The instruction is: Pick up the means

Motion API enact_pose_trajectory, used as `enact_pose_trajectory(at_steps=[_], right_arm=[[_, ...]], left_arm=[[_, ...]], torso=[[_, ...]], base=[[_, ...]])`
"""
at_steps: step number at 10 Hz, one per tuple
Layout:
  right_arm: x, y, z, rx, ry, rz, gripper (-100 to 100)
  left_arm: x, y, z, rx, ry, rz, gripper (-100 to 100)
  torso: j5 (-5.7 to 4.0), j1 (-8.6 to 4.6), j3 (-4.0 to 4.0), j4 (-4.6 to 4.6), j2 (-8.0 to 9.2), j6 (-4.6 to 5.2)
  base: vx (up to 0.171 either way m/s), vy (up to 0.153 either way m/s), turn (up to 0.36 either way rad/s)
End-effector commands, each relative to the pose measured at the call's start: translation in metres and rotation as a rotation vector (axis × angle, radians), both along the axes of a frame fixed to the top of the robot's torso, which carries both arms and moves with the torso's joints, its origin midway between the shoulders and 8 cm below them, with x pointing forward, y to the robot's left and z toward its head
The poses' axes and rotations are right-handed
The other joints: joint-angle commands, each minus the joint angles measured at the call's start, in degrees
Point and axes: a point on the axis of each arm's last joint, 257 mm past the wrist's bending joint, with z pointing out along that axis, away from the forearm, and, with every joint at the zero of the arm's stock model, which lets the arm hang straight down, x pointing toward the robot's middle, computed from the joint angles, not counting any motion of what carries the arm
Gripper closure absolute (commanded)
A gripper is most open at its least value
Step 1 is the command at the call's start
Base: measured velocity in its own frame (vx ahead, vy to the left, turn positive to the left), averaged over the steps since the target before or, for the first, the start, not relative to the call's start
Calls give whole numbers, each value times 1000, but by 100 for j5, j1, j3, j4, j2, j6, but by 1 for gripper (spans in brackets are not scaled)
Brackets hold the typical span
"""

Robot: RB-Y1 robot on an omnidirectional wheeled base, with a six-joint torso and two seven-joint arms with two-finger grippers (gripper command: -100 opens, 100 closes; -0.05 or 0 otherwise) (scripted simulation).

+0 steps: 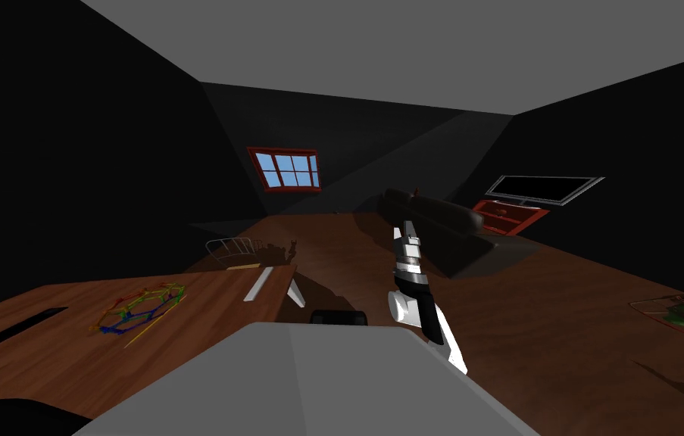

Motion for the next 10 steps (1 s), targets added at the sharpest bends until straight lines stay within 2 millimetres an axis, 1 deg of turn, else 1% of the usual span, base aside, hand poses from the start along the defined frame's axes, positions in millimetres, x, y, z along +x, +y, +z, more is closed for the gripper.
enact_pose_trajectory(at_steps=[1, 5, 6, 7, 8, 9, 10], right_arm=[[0, 0, 0, 0, 0, 0, 0], [0, 0, 0, 0, 0, 0, 0], [0, 0, 0, 0, 0, 0, 0], [0, 0, 0, 0, 0, 0, 0], [0, 0, 0, 0, 0, 0, 0], [0, 0, 0, 0, 0, 0, 0], [0, 0, 0, 0, 0, 0, 0]], left_arm=[[0, 0, 0, 0, 0, 0, 100], [0, -2, 0, -4, 0, 1, 100], [0, -1, -1, -4, 0, 1, 0], [-9, 4, 12, 1, 0, -8, 100], [-13, 6, 17, 1, 0, -12, 100], [-11, 3, 13, 2, 1, -8, 100], [-12, 3, 13, 1, 1, -9, 0]], torso=[[0, 0, 0, 0, 0, 0], [3, 13, -8, -3, -13, 1], [2, 13, -8, -3, -14, 1], [2, 12, -8, -3, -14, 1], [-4, 7, -17, -8, -28, -4], [-5, 1, -24, -10, -41, -3], [-2, 5, -20, -7, -33, 2]], base=[[-6, 0, 1], [0, 0, 0], [0, 0, 0], [58, -11, 71], [92, -11, 76], [38, -4, 20], [6, -2, -2]])
